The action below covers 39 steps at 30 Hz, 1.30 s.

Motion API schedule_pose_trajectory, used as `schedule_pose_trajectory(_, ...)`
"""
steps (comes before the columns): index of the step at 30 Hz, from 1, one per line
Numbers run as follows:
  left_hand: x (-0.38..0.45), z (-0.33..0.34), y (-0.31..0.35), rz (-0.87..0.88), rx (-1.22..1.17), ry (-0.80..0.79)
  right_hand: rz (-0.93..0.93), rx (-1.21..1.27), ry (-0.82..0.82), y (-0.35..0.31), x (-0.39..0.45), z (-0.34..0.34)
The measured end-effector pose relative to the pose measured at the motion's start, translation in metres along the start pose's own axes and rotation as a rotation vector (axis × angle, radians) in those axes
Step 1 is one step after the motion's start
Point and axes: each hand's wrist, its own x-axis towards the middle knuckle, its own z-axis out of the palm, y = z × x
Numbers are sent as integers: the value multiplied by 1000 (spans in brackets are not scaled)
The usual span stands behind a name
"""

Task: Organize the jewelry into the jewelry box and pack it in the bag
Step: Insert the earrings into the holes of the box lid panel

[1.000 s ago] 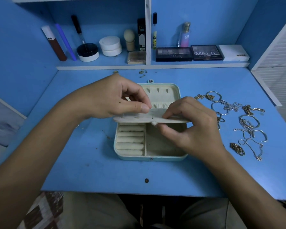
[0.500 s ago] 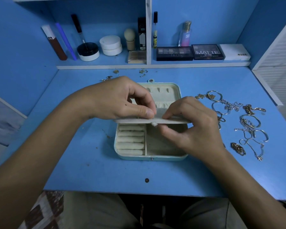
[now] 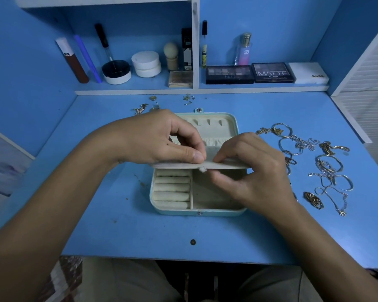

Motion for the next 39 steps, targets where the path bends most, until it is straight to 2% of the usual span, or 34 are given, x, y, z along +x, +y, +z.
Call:
schedule_pose_trajectory(21,-6,8,10,-51,144,111,-25,-6,4,3,-2,0)
schedule_pose_trajectory(39,4,7,13,-66,170,29,-48,8,-6,4,-1,-1)
